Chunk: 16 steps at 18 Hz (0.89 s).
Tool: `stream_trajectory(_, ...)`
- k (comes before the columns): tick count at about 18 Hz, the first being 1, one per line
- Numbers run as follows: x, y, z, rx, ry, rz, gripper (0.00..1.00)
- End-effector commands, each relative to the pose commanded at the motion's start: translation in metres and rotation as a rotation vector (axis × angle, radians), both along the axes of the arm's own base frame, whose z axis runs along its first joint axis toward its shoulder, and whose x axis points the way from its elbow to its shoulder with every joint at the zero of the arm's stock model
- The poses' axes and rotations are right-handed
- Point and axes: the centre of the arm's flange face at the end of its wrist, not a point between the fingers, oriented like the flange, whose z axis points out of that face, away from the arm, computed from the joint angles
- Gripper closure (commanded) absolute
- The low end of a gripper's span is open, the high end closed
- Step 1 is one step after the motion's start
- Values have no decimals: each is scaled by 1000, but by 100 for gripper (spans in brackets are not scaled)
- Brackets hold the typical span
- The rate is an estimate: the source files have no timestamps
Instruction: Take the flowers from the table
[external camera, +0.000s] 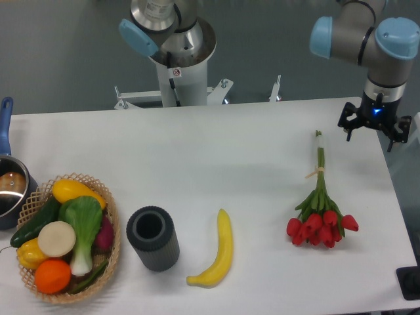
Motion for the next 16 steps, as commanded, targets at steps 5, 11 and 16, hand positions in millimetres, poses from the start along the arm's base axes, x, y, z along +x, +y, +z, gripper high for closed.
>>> stream_trajectory(5,-1,3,-2,38,-8,-9,0)
stream_trajectory(11,7,5,-18,105,-47,-6,0)
stream_trajectory(16,9,12,-30,150,-92,89,0)
